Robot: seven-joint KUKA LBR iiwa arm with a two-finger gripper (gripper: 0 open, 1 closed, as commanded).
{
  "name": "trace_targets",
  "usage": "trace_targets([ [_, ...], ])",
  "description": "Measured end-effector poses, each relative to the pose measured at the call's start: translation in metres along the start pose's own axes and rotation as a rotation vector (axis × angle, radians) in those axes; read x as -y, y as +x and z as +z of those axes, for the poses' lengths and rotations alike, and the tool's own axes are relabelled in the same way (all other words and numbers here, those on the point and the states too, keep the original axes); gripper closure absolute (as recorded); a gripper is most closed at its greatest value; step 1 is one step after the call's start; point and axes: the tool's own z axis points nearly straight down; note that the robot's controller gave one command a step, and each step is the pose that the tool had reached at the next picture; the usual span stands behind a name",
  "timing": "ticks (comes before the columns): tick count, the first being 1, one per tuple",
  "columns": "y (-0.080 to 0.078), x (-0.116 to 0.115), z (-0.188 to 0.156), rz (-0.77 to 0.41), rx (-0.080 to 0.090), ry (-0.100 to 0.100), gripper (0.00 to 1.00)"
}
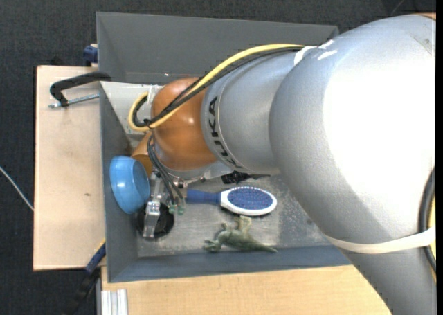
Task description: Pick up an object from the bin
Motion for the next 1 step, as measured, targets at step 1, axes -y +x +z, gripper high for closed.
trace_targets([
  [1,-0.0329,0.1081,-0.0248,0.123,0.012,-0.002,0.00],
])
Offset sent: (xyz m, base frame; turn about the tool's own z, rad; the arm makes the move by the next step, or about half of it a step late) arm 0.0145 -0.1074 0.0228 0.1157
